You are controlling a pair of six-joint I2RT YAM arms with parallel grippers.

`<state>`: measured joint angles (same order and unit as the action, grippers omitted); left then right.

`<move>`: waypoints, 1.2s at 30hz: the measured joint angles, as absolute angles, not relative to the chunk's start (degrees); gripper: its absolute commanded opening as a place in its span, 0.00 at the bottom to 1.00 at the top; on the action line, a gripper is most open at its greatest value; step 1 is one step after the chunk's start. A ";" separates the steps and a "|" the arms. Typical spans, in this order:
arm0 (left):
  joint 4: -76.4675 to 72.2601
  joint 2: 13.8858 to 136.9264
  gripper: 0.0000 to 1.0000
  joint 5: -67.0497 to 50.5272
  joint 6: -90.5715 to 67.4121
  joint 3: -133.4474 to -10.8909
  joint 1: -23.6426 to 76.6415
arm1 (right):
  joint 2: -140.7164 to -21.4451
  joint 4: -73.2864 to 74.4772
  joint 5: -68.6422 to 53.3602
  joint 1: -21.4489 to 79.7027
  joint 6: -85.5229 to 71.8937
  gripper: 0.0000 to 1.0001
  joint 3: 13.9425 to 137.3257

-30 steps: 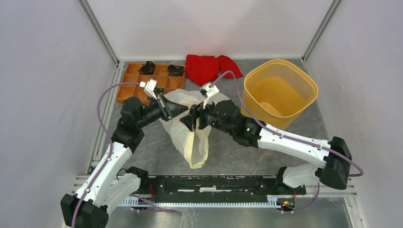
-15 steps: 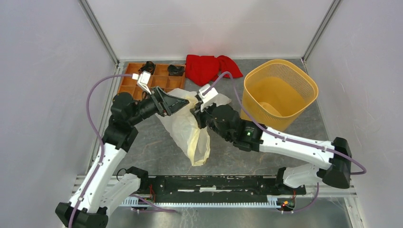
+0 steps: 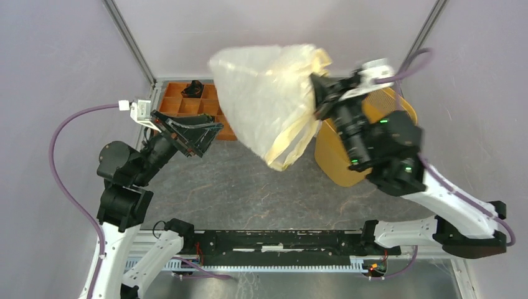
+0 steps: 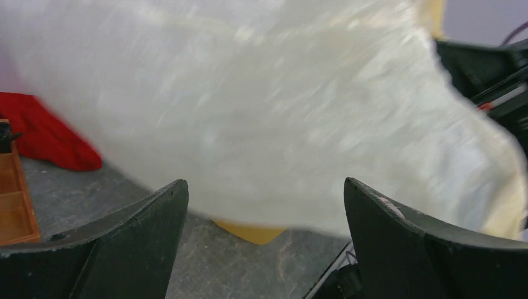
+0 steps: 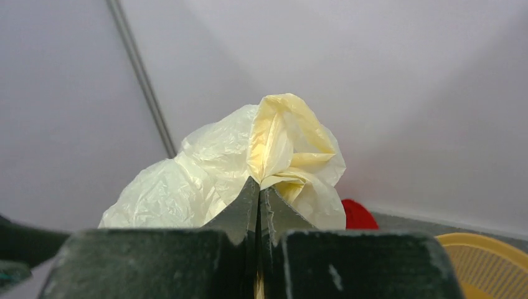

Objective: Put the trash bags into the trash bin

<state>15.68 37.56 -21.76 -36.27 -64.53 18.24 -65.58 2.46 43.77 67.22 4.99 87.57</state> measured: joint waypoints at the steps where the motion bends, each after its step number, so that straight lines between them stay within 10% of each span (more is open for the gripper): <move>1: 16.40 37.54 1.00 -20.97 -35.70 -64.90 18.24 | -64.97 2.48 44.84 67.22 5.76 0.01 90.04; 14: 9.56 47.46 0.91 -25.61 -41.56 -61.78 20.03 | -50.06 -4.23 57.76 67.20 22.26 0.01 93.56; 24: 7.14 71.37 0.96 -10.61 -42.13 -72.29 48.86 | -40.40 2.07 64.51 67.18 23.29 0.01 91.35; 36: 14.09 95.35 0.70 12.56 -46.35 -92.09 58.74 | -36.93 7.42 60.01 67.13 18.87 0.01 93.01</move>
<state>14.09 95.35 12.56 -46.35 -92.09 58.74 -36.93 7.42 60.01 67.13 18.87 93.01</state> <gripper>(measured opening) 0.746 0.013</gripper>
